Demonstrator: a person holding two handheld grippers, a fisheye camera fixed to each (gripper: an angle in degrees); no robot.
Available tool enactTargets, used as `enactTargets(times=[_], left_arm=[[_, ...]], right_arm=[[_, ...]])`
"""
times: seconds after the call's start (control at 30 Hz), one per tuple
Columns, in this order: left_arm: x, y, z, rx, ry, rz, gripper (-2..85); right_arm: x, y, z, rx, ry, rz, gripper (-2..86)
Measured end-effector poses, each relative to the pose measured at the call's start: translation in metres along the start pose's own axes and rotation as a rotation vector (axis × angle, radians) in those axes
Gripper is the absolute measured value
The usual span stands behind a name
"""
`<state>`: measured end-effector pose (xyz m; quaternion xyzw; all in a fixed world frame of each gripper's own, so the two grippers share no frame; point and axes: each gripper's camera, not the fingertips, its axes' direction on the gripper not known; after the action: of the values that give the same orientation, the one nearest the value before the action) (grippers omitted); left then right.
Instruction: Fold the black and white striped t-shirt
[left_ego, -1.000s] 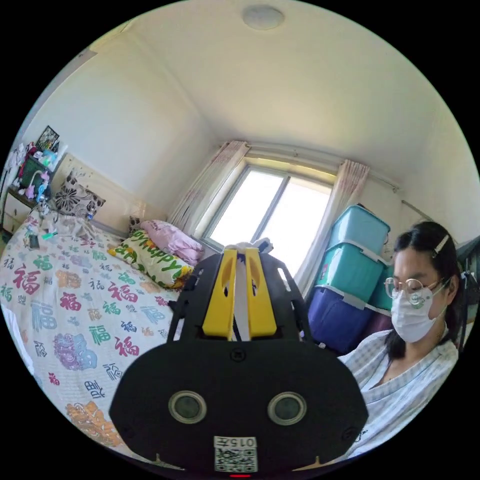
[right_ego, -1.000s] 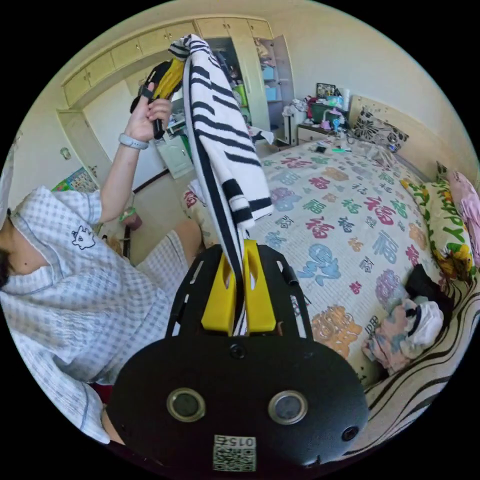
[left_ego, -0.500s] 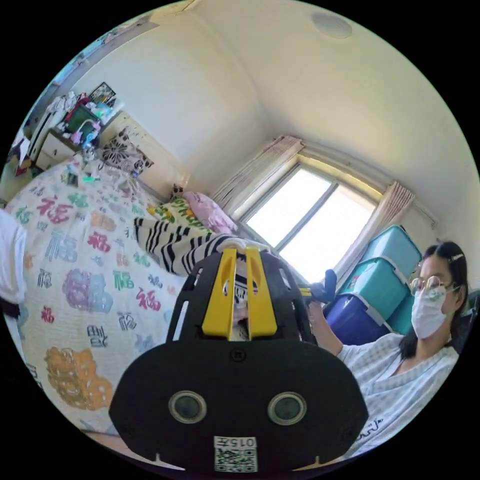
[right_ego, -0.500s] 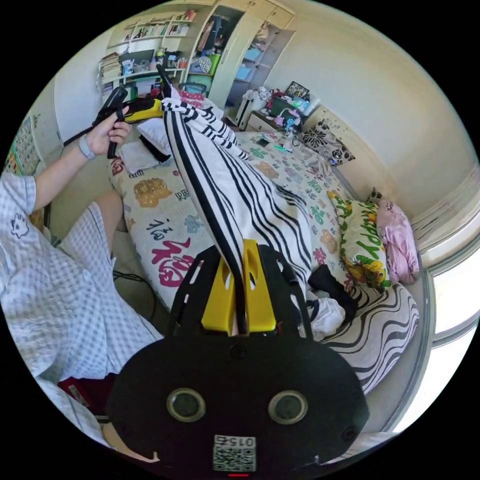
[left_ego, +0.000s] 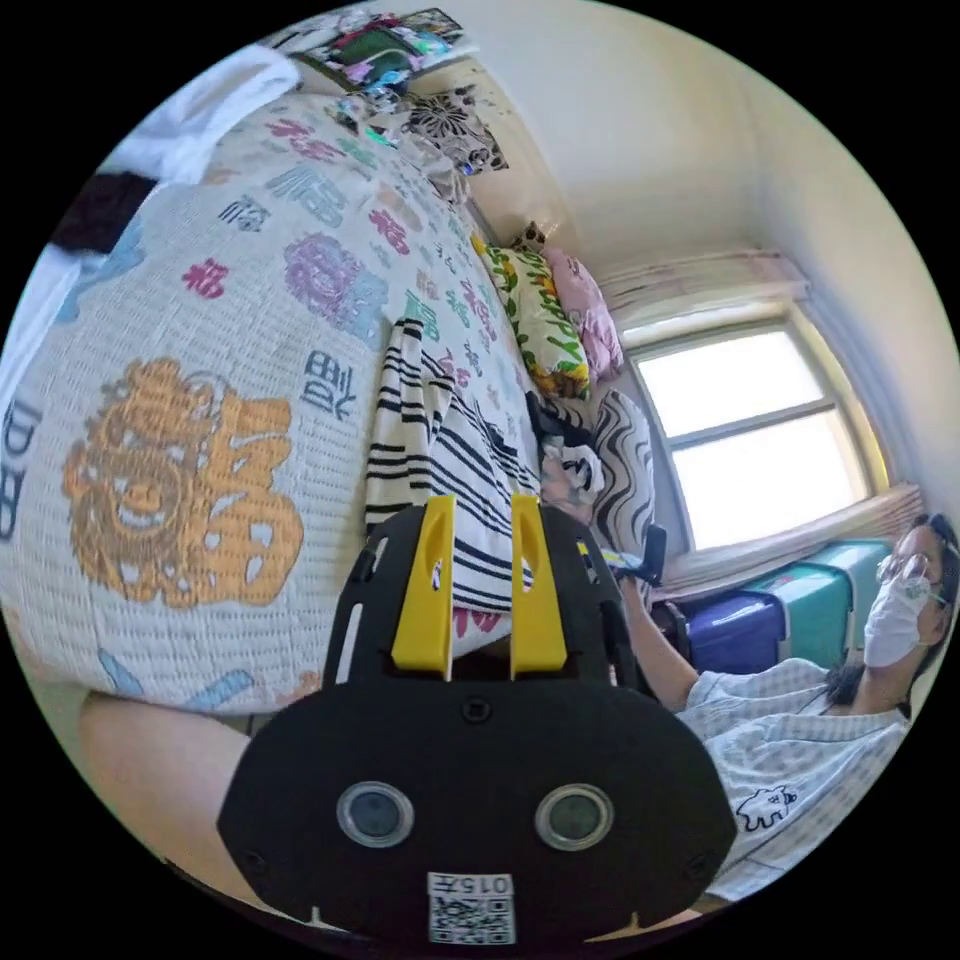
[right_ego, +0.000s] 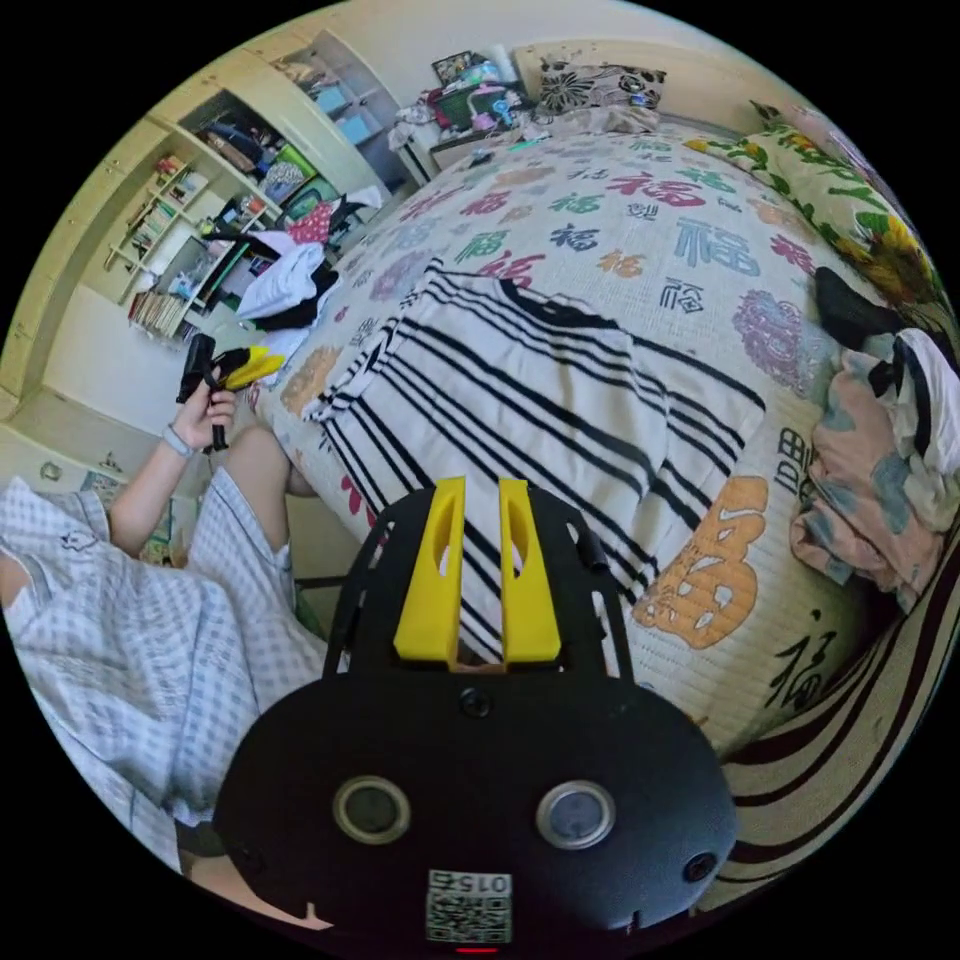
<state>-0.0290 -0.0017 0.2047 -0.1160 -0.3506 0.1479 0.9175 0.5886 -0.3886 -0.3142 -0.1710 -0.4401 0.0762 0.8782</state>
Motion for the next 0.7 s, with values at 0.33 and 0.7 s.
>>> enactTargets(times=[0.33,0.7], left_arm=[[0.025,-0.170,0.216,-0.278,-0.280,0.309,11.6],[0.019,-0.132,0.292,-0.339,-0.152,0.462,-0.2]], right_arm=[[0.141,-0.124,-0.036,-0.056,0.085,0.148,10.4],[0.187,-0.103,-0.098,-0.043,-0.049,0.213,2.9]])
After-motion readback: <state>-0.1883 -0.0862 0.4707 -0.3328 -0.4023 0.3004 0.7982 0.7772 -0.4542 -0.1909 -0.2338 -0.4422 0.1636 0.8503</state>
